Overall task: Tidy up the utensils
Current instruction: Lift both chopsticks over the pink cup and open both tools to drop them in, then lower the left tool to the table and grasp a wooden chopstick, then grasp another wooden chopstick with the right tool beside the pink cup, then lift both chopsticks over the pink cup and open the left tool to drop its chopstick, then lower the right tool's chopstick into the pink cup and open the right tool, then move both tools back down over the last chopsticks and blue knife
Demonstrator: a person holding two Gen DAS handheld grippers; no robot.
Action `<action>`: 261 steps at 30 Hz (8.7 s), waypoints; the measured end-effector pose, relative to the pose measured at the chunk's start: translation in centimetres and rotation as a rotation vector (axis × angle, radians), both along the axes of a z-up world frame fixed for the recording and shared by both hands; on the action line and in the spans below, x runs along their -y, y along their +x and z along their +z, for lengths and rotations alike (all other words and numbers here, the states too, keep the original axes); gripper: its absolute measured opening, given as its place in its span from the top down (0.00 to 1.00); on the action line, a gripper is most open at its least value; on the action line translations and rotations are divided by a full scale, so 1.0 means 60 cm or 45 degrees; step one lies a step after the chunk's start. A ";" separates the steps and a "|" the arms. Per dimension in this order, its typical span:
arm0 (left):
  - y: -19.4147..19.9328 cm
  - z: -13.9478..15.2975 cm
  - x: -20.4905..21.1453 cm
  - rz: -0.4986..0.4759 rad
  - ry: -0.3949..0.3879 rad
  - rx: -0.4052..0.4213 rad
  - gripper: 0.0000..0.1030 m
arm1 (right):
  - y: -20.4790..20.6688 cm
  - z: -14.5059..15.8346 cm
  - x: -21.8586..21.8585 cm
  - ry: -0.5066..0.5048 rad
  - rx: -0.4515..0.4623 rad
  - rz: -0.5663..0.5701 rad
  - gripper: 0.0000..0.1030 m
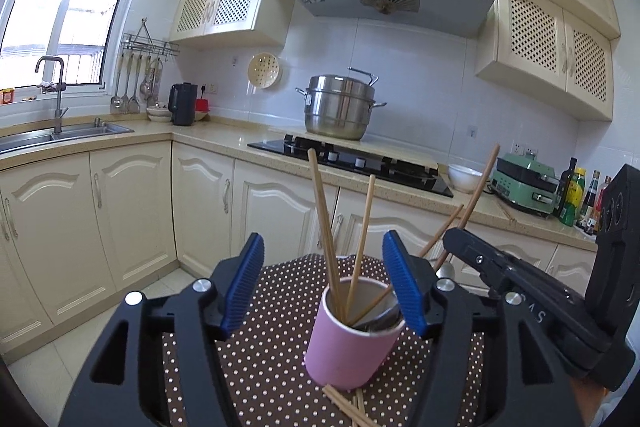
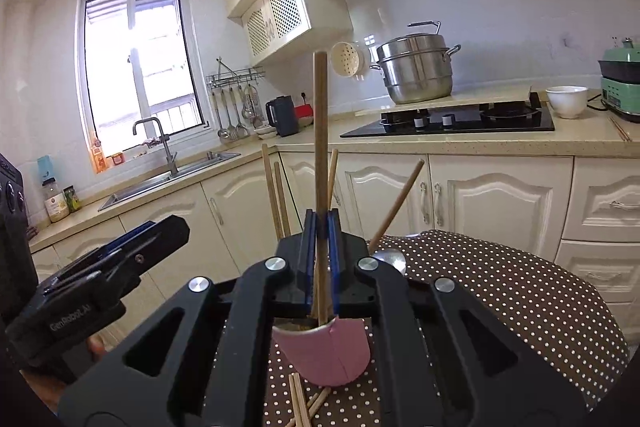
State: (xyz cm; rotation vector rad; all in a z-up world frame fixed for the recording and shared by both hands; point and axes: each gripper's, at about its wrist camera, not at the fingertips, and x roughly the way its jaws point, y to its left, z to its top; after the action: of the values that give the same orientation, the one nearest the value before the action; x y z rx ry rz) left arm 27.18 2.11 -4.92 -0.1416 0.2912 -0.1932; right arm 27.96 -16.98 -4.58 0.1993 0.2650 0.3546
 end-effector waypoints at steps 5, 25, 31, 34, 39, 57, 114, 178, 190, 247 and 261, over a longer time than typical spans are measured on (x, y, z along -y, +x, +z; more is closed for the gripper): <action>-0.018 0.000 0.000 -0.010 0.041 -0.066 0.40 | -0.019 0.001 0.008 0.008 -0.009 -0.026 0.50; -0.042 -0.159 0.022 -0.194 0.302 -0.742 0.42 | -0.076 -0.086 0.047 -0.218 -0.366 0.043 0.47; -0.052 -0.194 0.026 -0.260 0.302 -0.843 0.54 | -0.086 -0.126 0.045 -0.291 -0.492 0.108 0.47; -0.060 -0.203 0.037 -0.282 0.351 -0.858 0.54 | -0.088 -0.136 0.046 -0.304 -0.525 0.126 0.47; -0.058 -0.222 0.062 -0.278 0.426 -0.882 0.54 | -0.092 -0.145 0.045 -0.310 -0.550 0.146 0.47; -0.040 -0.226 0.052 -0.224 0.309 -0.894 0.95 | -0.061 -0.184 -0.018 -0.524 -0.781 0.304 0.65; -0.006 -0.119 -0.025 -0.084 -0.050 -0.565 0.95 | -0.019 -0.076 0.008 -0.416 -0.648 0.347 0.95; 0.084 0.035 0.003 -0.011 -0.030 -0.007 0.56 | 0.034 0.049 -0.017 0.040 0.288 -0.023 0.94; 0.043 0.053 0.004 -0.011 0.009 -0.053 0.47 | 0.014 0.065 -0.019 -0.012 0.213 -0.047 0.48; -0.041 -0.055 0.047 -0.178 0.201 -0.635 0.42 | -0.081 0.068 0.059 -0.323 -0.190 0.086 0.35; 0.007 -0.201 0.081 -0.217 0.276 -1.009 0.71 | -0.051 -0.097 0.057 -0.399 -0.618 0.170 0.35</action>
State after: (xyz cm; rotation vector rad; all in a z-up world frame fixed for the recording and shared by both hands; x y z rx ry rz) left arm 27.59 -2.76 -17.01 0.0302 1.1117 -0.2678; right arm 24.87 -20.39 -10.37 -0.0460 0.8094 0.3885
